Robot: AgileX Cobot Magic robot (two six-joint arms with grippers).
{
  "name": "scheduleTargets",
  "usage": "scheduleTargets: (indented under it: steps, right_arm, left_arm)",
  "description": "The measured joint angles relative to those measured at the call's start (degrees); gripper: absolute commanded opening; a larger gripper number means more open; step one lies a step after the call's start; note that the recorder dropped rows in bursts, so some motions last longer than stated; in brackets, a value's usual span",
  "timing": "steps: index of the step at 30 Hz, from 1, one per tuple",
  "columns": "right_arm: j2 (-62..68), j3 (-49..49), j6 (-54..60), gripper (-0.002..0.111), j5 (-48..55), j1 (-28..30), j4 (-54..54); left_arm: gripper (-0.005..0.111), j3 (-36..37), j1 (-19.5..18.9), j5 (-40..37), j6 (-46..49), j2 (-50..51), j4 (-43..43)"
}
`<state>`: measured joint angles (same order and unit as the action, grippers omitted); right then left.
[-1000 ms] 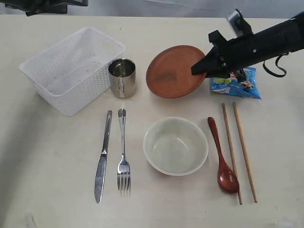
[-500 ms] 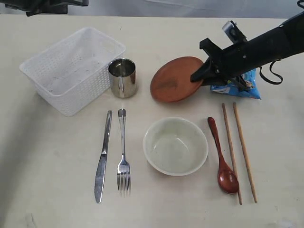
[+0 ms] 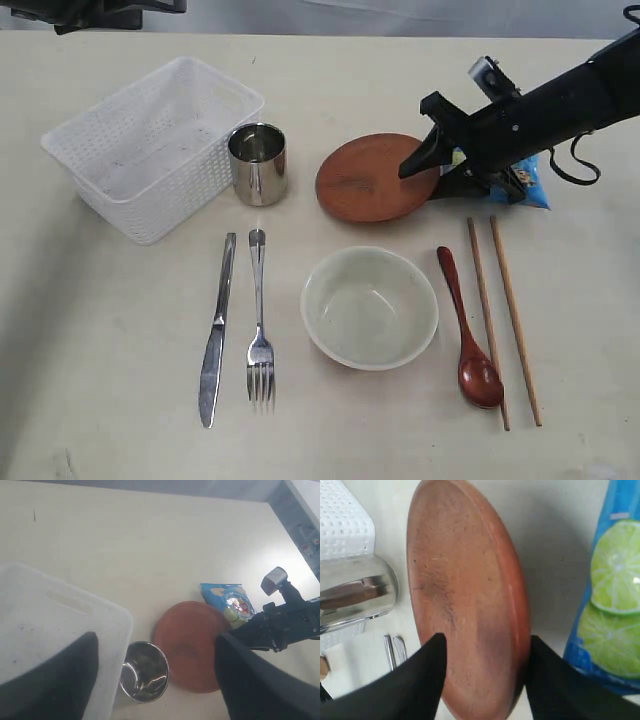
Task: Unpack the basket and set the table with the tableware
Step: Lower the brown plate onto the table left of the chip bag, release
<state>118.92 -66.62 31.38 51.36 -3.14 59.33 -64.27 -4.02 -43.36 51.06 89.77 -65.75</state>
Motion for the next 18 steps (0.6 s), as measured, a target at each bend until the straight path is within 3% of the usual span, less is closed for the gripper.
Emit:
scheduleTargets:
  steps: [18]
  right_arm:
    - [-1.48,0.00,-3.40,0.045,0.85,0.00,-3.82]
  left_arm:
    - [0.062,0.00,0.00,0.00,0.00,0.00,0.00]
